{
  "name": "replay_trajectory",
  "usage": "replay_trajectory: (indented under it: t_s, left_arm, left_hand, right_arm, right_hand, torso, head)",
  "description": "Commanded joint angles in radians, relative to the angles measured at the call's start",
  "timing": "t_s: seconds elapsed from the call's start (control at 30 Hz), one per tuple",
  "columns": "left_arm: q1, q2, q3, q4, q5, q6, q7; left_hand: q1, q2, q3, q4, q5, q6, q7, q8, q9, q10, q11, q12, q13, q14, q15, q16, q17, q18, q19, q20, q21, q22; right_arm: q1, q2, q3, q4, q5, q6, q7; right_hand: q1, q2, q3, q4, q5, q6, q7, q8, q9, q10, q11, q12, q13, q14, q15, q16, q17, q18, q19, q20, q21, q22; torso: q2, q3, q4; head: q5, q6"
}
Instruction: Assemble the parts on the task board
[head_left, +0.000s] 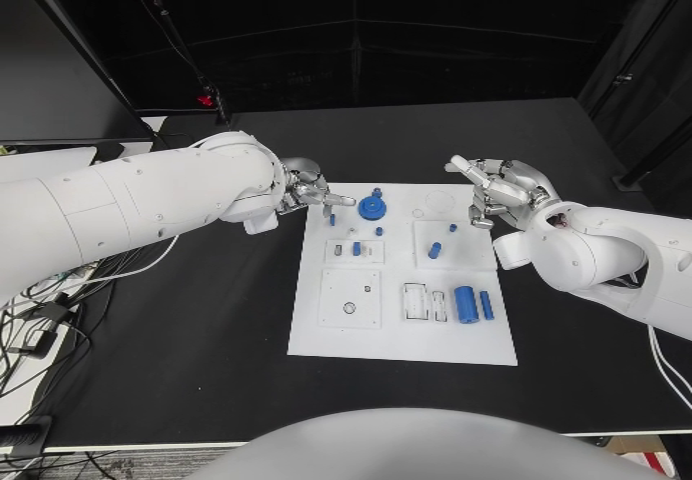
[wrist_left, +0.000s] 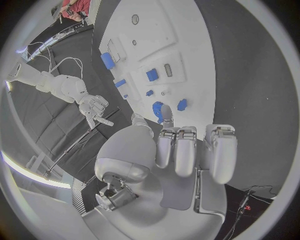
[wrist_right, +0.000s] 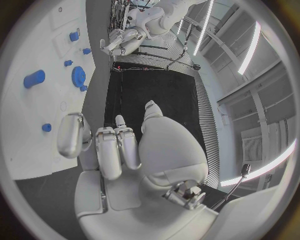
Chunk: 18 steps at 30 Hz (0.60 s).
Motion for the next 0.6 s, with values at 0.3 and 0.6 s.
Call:
replay_trajectory:
  t_s: [0.3, 0.6]
  left_arm:
    - [0.01, 0.054, 0.0, -0.118, -0.028, 0.121, 0.038]
    - [0.0, 0.102, 0.0, -0.181, -0.156, 0.101, 0.029]
  left_hand:
    - [0.006, -0.058, 0.057, -0.006, 0.02, 0.102, 0.002, -0.125, -0.111, 0.111, 0.012, 0.003, 0.263, 0.102, 0.018, 0.001, 0.263, 0.015, 0.027, 0.016, -0.056, 0.234]
    - [-0.06, -0.081, 0.114, 0.001, 0.027, 0.197, -0.006, -0.172, -0.147, 0.111, 0.004, 0.003, 0.263, 0.102, 0.019, 0.001, 0.263, 0.004, 0.069, 0.021, -0.024, 0.25]
  right_arm:
    - [0.001, 0.008, 0.0, -0.001, 0.002, 0.016, -0.003]
    - [0.001, 0.01, 0.0, -0.002, 0.002, 0.016, -0.003]
  right_hand:
    - [-0.004, 0.01, -0.006, 0.002, 0.004, -0.008, 0.018, 0.006, 0.001, 0.031, 0.004, 0.0, 0.211, 0.107, 0.007, 0.002, 0.263, 0.01, -0.01, 0.0, -0.004, 0.144]
    - [-0.004, 0.01, -0.007, 0.002, 0.003, -0.009, 0.018, 0.007, 0.001, 0.03, 0.004, 0.0, 0.209, 0.107, 0.007, 0.002, 0.263, 0.01, -0.01, 0.0, -0.005, 0.144]
  torso:
    - [0.001, -0.001, -0.0026]
    - [0.001, -0.0011, -0.0013]
  head:
    - [0.012, 0.009]
    - [0.011, 0.015]
